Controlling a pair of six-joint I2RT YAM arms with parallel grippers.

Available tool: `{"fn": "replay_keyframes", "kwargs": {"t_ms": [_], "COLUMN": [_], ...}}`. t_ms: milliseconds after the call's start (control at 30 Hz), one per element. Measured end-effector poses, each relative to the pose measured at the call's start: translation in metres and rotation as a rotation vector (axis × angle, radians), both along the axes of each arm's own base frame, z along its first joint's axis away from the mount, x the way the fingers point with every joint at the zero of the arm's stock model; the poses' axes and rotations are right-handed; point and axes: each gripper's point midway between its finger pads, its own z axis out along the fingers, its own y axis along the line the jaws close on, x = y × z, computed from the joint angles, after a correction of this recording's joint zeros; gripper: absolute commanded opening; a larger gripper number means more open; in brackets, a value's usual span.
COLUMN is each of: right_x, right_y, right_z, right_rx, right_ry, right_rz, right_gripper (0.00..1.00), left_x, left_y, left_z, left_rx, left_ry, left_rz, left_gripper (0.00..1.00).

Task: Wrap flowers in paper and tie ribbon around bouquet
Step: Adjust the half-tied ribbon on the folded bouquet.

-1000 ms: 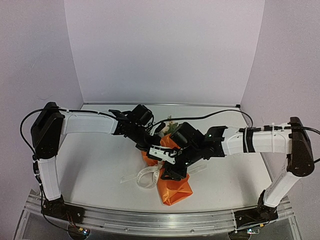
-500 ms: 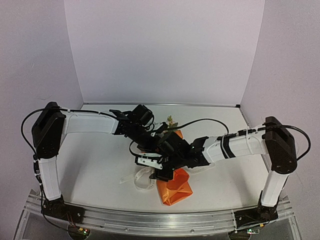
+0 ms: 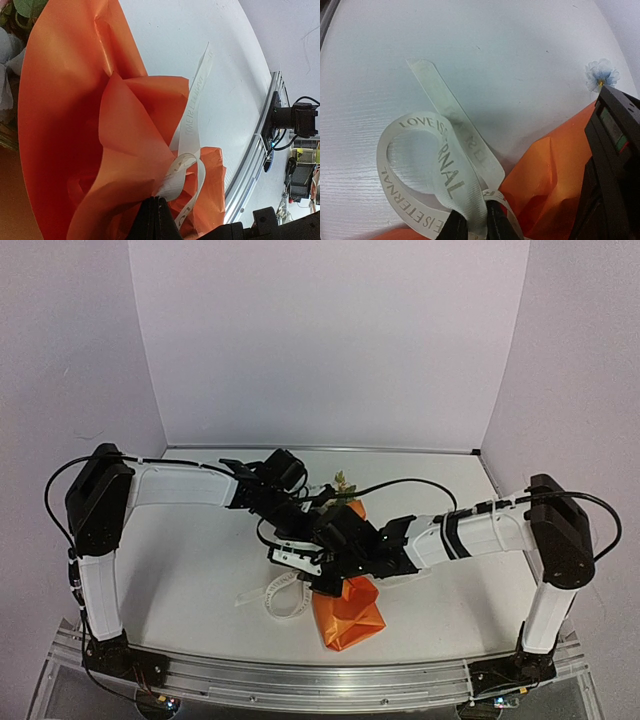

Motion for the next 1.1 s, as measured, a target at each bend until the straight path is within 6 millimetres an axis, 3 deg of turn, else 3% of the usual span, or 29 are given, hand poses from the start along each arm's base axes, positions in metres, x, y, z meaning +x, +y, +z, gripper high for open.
{"fn": "replay_keyframes", "kwargs": {"t_ms": [400,667,900,1100], "right_x": [0.004,0.019,0.034,0.047], "right_y": [-0.026,-0.047,-0.067,-0.078], "right_z": [0.019,0.015,0.012,0.020], "right_rx": [0.042,0.057,0.078,0.111], "right_ry": [-0.010,-0.052,-0.104,-0.154], "right_rz": [-0.142,-0.300,-0.448,-0.561], "right_gripper": [0.01,0.07,0.25,0.33], "left_x": [0.011,0.010,0.009,0.009], "left_y": [0.013,0.017,0.018,0.019], "left_z": [-0.007,-0.013,-0.015,-0.016], "left_rx": [0.014,0.025,0.029,0.030], "left_ry": [0.008,0.007,0.003,-0.003], "left_rz": [0.030,0.024,0.016,0.008], "left_gripper": [0.00,0.00,0.00,0.00]}}
